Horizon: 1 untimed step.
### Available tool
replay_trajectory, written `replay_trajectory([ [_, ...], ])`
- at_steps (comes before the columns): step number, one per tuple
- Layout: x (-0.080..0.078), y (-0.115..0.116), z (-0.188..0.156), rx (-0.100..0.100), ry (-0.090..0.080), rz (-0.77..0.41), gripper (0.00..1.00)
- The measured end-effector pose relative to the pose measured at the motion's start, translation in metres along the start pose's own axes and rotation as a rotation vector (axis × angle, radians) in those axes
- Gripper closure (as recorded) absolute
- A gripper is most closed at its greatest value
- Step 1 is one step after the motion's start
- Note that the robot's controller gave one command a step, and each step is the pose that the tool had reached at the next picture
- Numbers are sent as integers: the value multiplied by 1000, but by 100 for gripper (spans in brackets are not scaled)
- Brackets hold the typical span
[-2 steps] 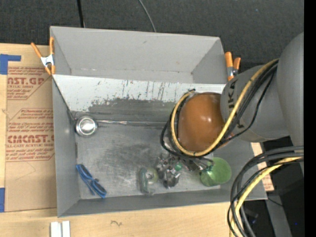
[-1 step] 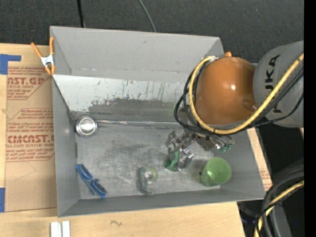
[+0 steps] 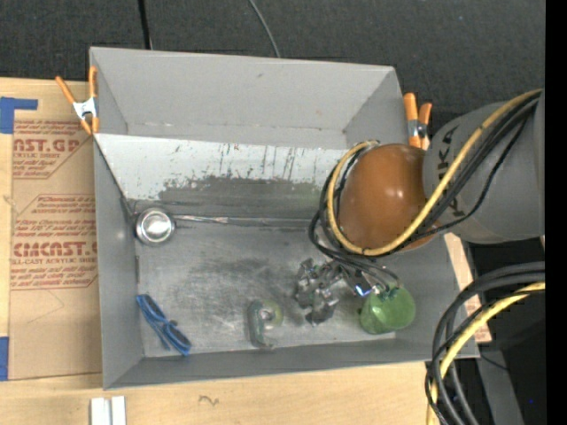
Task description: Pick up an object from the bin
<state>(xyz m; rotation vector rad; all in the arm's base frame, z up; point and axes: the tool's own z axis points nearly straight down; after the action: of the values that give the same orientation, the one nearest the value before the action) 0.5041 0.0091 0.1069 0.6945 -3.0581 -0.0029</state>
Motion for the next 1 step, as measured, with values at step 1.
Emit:
replay_trajectory([
  [1,25,-17,-137,7,-13,3,100],
])
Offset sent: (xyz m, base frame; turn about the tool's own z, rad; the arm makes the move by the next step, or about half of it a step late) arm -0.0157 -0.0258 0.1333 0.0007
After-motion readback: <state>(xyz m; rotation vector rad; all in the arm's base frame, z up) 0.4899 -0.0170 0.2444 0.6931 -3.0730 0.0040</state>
